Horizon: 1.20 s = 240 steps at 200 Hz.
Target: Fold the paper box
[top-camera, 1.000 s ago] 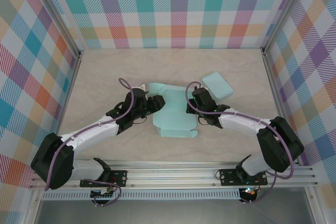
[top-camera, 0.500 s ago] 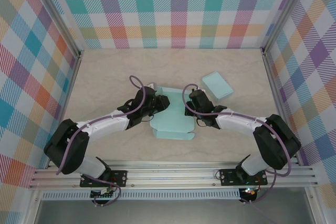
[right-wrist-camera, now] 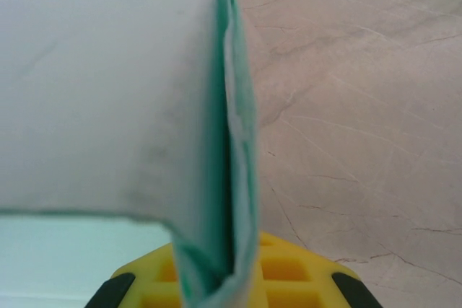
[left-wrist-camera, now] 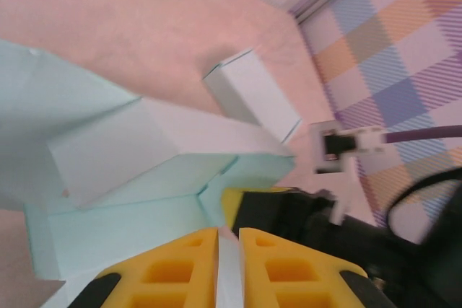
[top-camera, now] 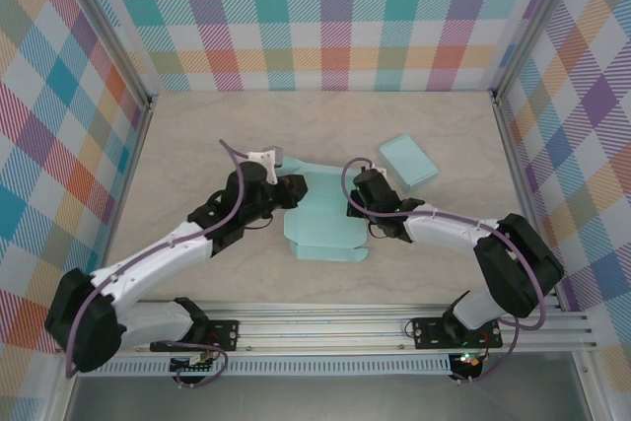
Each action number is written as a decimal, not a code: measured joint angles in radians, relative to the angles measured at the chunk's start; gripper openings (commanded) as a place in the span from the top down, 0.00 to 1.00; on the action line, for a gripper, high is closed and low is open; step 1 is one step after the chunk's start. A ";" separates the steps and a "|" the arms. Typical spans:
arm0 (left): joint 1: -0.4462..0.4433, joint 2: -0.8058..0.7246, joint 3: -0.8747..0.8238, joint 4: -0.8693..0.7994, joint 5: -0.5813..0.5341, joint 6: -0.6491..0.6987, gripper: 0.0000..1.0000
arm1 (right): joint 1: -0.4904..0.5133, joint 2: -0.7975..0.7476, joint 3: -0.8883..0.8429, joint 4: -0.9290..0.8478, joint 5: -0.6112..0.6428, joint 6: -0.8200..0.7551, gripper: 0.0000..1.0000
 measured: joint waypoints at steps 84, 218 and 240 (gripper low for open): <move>0.058 -0.187 0.052 -0.266 -0.286 0.163 0.85 | 0.001 0.000 0.009 0.000 -0.005 -0.004 1.00; 0.311 0.138 0.021 -0.097 -0.192 0.230 0.86 | 0.005 0.000 0.009 0.001 -0.061 -0.026 1.00; 0.311 0.204 0.021 -0.068 -0.145 0.230 0.88 | 0.005 0.000 0.009 0.001 -0.068 -0.026 1.00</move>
